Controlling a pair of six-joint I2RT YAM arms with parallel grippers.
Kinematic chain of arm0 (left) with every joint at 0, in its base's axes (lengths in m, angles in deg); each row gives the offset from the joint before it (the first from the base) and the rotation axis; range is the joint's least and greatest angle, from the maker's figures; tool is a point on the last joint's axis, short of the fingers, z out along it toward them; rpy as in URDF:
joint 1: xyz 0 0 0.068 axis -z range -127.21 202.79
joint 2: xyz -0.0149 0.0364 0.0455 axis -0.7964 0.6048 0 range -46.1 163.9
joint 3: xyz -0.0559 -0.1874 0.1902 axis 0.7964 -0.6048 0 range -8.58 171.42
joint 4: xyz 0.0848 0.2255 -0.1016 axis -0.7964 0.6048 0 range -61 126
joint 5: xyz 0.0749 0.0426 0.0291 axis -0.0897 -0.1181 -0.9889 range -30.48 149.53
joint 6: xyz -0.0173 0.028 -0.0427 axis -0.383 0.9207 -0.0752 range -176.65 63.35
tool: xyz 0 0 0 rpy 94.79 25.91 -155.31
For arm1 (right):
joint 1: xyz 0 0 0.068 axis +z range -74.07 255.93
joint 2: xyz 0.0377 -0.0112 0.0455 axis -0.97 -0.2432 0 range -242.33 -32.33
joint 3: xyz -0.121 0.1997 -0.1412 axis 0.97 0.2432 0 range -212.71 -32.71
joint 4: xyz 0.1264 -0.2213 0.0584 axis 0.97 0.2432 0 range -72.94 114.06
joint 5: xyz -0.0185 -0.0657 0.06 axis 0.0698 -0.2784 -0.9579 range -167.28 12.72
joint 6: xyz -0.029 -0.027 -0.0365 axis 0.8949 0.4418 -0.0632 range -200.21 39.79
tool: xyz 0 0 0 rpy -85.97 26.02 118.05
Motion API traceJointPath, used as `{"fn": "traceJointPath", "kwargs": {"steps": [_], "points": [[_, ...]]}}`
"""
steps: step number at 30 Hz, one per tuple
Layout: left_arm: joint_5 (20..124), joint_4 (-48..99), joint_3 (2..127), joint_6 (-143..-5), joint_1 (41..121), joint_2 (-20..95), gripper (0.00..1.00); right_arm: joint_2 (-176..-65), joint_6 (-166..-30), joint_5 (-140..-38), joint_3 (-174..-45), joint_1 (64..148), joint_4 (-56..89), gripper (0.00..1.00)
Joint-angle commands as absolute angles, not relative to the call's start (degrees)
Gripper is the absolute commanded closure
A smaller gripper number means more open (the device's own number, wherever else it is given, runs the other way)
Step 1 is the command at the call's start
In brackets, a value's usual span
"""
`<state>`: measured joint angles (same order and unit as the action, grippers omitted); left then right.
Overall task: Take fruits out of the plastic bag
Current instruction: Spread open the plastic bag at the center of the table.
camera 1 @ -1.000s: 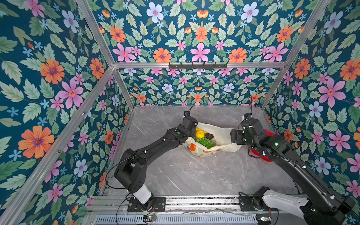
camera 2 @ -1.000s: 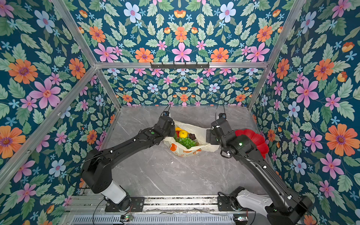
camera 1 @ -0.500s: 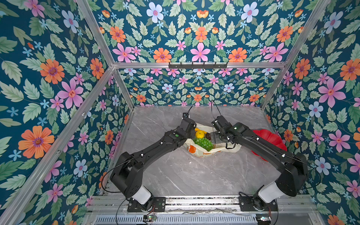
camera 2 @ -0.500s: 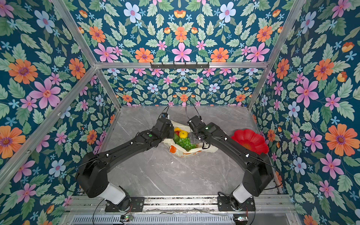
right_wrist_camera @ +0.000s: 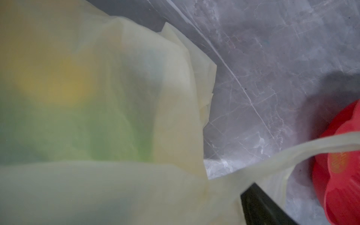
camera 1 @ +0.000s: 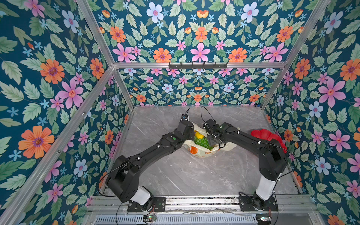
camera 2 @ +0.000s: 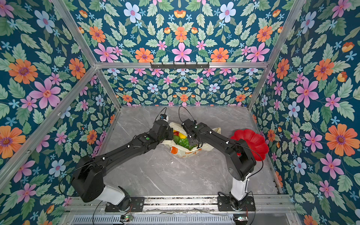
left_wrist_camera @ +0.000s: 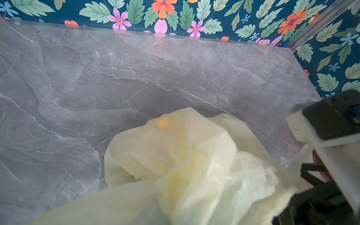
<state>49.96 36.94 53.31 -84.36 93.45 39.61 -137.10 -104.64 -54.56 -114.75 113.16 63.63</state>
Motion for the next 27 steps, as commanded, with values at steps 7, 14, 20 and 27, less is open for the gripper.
{"fn": "traceJointPath", "kwargs": {"steps": [7, 14, 20, 27], "points": [[50.32, 32.81, 48.64, -82.15, 91.83, 36.89, 1.0, -127.89, -107.3, -60.25, -108.31, 106.54, 53.61, 0.91], [51.45, 29.22, 43.1, -79.59, 88.11, 33.54, 1.0, -114.42, -115.3, -80.45, -97.68, 94.13, 41.5, 1.0], [54.63, 27.77, 42.88, -78.25, 85.39, 33.94, 1.0, -112.76, -118.39, -91.64, -94.75, 90.18, 34.46, 1.0], [59.54, 29.88, 50.27, -75.86, 88.02, 41.04, 1.0, -118.08, -118.83, -97.5, -99.94, 92.87, 32.2, 1.0]]}}
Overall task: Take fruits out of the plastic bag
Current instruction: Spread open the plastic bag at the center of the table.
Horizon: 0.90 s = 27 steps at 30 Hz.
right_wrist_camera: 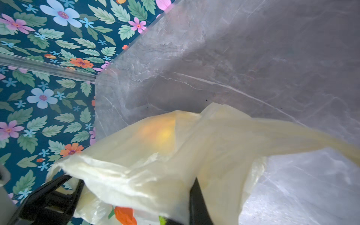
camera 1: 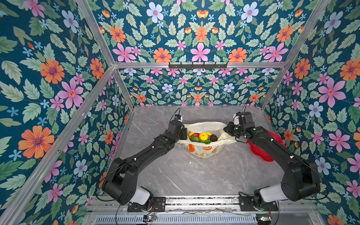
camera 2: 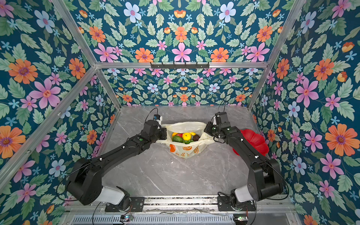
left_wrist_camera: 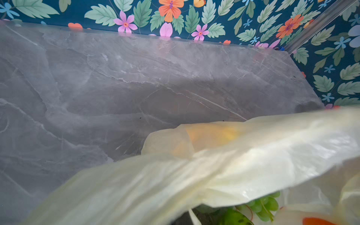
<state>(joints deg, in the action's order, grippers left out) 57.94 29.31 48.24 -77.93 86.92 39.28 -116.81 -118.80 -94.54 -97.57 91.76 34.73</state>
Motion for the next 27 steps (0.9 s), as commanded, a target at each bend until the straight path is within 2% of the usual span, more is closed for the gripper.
{"fn": "traceJointPath", "kwargs": {"steps": [1, 6, 14, 16, 19, 22, 27], "points": [[59.44, 30.93, 51.55, -75.39, 88.56, 42.18, 1.0, -119.01, -118.7, -97.62, -100.96, 93.28, 32.37, 1.0], [58.47, 33.54, 53.99, -73.42, 90.45, 44.34, 1.0, -122.36, -117.78, -96.87, -105.31, 93.58, 33.58, 1.0], [56.63, 29.52, 46.83, -75.23, 90.4, 39.96, 1.0, -123.23, -117.0, -91.96, -106.43, 91.99, 35.18, 1.0], [56.91, 28.81, 46.03, -76.47, 90.4, 39.43, 1.0, -122.66, -115.22, -90.2, -107.43, 93.33, 37.43, 0.88], [57.54, 28.12, 45.91, -78.38, 90.36, 39.39, 1.0, -121.27, -111.03, -81.28, -110.51, 97.61, 45.14, 0.56], [57.36, 27.68, 46.0, -79.74, 90.35, 39.36, 1.0, -119.66, -109.24, -73.58, -111.87, 100.91, 50.87, 0.37], [57.33, 28.07, 46.41, -80.91, 90.35, 39.39, 1.0, -117.13, -108.15, -61.9, -113.25, 106.34, 59.74, 0.22]]}}
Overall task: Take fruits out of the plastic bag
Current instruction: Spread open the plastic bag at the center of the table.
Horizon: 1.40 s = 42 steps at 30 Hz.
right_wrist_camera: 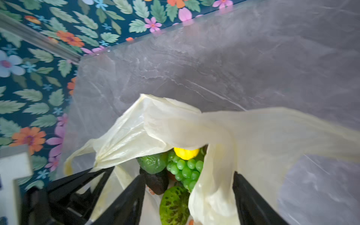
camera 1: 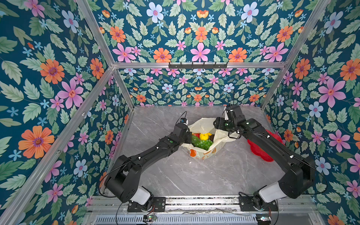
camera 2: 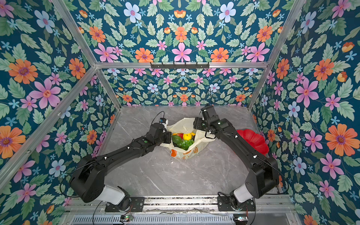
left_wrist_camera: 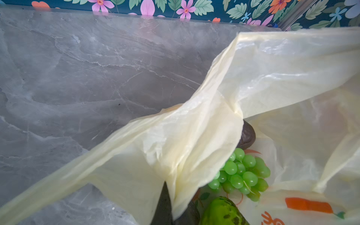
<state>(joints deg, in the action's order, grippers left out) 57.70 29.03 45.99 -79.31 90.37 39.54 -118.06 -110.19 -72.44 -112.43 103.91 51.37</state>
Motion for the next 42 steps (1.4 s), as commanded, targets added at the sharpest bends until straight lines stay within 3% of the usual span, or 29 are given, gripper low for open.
{"fn": "traceJointPath", "kwargs": {"steps": [1, 7, 19, 22, 24, 28, 34, 37, 42], "points": [[57.32, 28.11, 46.37, -81.06, 90.4, 39.27, 1.0, -116.78, -108.29, -59.75, -113.39, 107.65, 61.04, 0.2], [57.77, 27.77, 45.8, -81.83, 90.36, 38.64, 1.0, -117.57, -111.4, -52.37, -113.27, 113.75, 65.34, 0.18], [58.47, 27.27, 44.82, -82.84, 90.43, 37.74, 1.0, -126.83, -114.04, -54.81, -112.45, 112.23, 62.79, 0.17], [58.32, 26.37, 44.08, -83.44, 90.43, 37.56, 1.0, -130.52, -114.13, -58.26, -112.28, 111.42, 61.01, 0.21], [58.03, 26.08, 43.6, -84.23, 90.45, 37.48, 1.0, -131.96, -114.44, -59.19, -112.08, 110.63, 60.2, 0.28], [59.09, 25.41, 42.04, -86.95, 87.98, 36.74, 1.0, -131.48, -114.58, -62.63, -108.6, 107.15, 56.48, 0.59], [64.08, 23.27, 38.5, -90.42, 78.01, 35.59, 1.0, -119.1, -113.21, -82.35, -95.31, 97.69, 39.56, 0.97], [69.37, 20.01, 37.65, -92.84, 73.75, 37.09, 1.0, -115.27, -115.96, -94.59, -89.72, 91.58, 30.68, 1.0], [73.03, 18.29, 42.38, -93.63, 73.16, 42.22, 1.0, -114.78, -116.33, -98.63, -89.78, 90.52, 28.12, 1.0]]}}
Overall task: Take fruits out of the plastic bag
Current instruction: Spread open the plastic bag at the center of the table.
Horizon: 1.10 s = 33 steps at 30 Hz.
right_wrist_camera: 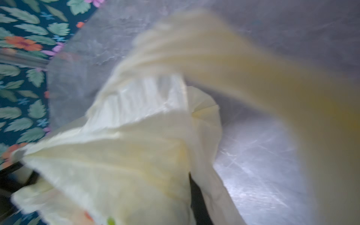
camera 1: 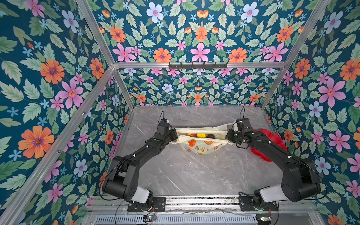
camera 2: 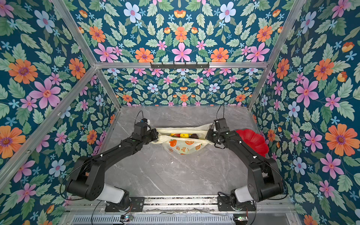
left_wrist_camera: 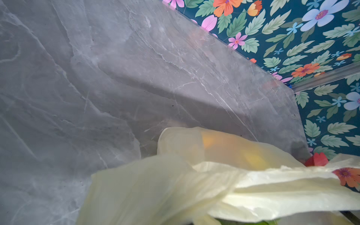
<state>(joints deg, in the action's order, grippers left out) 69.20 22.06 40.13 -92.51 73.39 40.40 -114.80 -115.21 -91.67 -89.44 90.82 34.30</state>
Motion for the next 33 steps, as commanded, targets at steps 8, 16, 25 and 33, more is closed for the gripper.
{"fn": "traceJointPath", "kwargs": {"steps": [8, 16, 25, 33], "points": [[72.96, 23.97, 59.87, -88.73, 76.66, 51.78, 1.0, -117.24, -117.76, -99.08, -92.82, 92.54, 24.92, 1.0], [66.1, 33.83, 63.95, -86.74, 77.83, 52.65, 0.71, -114.85, -119.65, -97.5, -87.59, 92.91, 21.08, 1.0], [54.97, 43.93, 63.77, -88.0, 81.84, 47.16, 0.3, -111.94, -118.78, -91.41, -83.65, 97.19, 20.91, 1.0], [45.96, 46.95, 65.07, -90.14, 87.65, 49.43, 0.2, -109.96, -117.15, -88.61, -83.11, 99.92, 22.36, 1.0]]}}
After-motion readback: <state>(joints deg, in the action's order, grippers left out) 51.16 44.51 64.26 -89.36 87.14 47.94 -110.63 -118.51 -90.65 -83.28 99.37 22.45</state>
